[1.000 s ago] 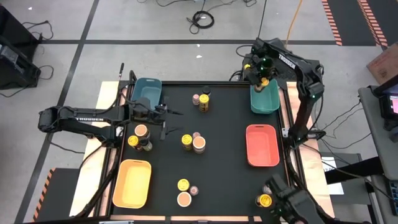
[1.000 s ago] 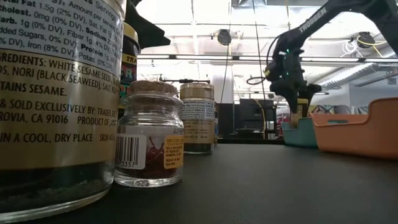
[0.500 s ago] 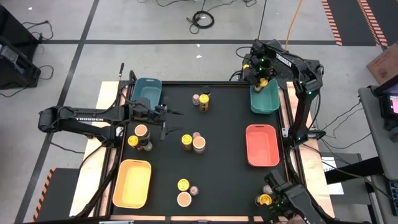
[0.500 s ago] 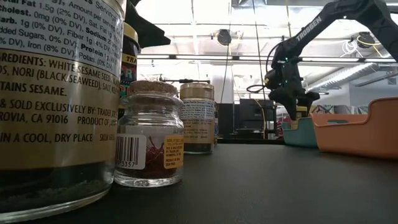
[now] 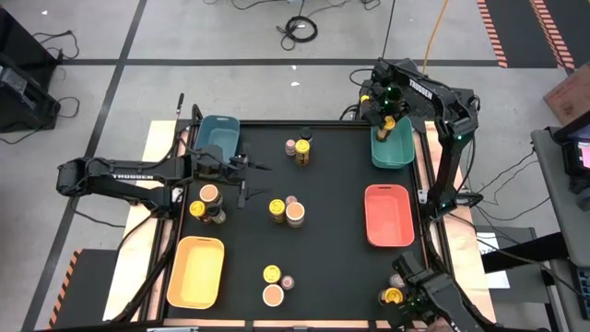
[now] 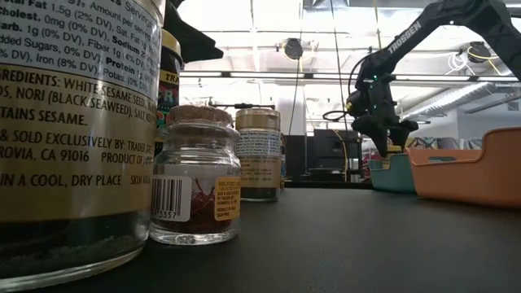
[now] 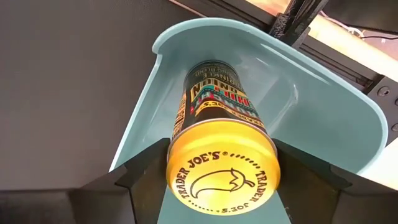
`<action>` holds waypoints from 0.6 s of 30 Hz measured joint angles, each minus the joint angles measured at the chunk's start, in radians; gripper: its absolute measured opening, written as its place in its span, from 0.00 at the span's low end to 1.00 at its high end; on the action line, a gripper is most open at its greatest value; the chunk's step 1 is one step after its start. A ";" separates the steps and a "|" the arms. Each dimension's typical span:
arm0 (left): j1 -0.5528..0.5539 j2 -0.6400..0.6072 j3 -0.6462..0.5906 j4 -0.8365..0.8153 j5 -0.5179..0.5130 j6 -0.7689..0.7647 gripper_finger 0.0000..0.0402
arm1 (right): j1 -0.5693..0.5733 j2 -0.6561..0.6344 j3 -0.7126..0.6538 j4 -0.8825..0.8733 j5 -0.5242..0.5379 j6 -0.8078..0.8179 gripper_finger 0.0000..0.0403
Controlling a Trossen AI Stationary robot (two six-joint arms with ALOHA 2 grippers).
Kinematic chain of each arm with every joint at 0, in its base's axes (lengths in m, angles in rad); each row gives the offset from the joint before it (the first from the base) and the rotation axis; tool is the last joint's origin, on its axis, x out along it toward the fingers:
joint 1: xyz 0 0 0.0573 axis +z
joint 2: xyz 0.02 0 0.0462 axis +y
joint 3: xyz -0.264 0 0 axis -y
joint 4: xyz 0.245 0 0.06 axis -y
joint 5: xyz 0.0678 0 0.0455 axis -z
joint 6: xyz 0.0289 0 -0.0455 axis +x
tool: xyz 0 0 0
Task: Sort spices by type
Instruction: Put the yellow spice bottle into the green bin
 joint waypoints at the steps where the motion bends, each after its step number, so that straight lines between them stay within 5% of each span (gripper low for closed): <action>1: 0.000 0.000 0.000 0.000 0.000 0.000 0.72 | 0.000 0.000 0.000 0.000 0.000 0.000 0.63; 18: 0.000 0.000 0.000 0.000 0.000 0.000 0.72 | 0.000 0.000 0.000 0.014 0.000 -0.064 0.63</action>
